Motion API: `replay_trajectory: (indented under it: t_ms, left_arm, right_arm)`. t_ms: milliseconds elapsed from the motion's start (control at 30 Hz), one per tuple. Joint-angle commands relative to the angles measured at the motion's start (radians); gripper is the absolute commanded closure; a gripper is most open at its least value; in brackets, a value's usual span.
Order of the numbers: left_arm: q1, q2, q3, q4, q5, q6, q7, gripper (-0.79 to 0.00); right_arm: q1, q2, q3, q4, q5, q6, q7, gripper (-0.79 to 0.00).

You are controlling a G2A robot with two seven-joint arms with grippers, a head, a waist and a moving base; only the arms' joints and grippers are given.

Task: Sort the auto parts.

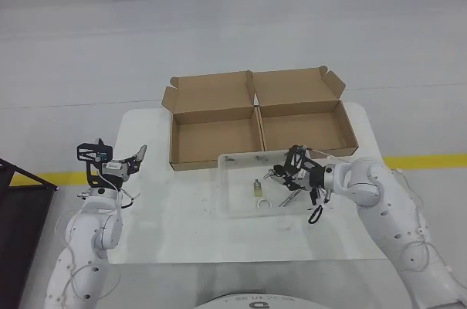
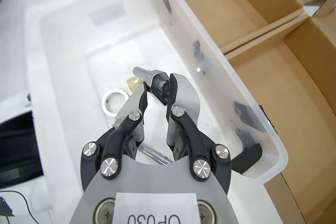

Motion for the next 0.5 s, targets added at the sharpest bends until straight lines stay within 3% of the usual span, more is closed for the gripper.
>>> replay_trajectory:
  t_ms: [0,167,467]
  left_arm:
    - [0.000,0.000,0.000,0.000,0.000,0.000,0.000,-0.785]
    - [0.000,0.000,0.000,0.000,0.000,0.000,0.000,-0.785]
    - [0.000,0.000,0.000,0.000,0.000,0.000,0.000,-0.785]
  right_arm:
    - [0.000,0.007,0.000,0.028,0.139,-0.057,-0.028,0.000]
    - [0.035,0.041,-0.041,0.071,0.397,-0.057,0.008,0.000]
    - [0.040,0.085,-0.044,0.076,0.407,-0.057,-0.040,0.000]
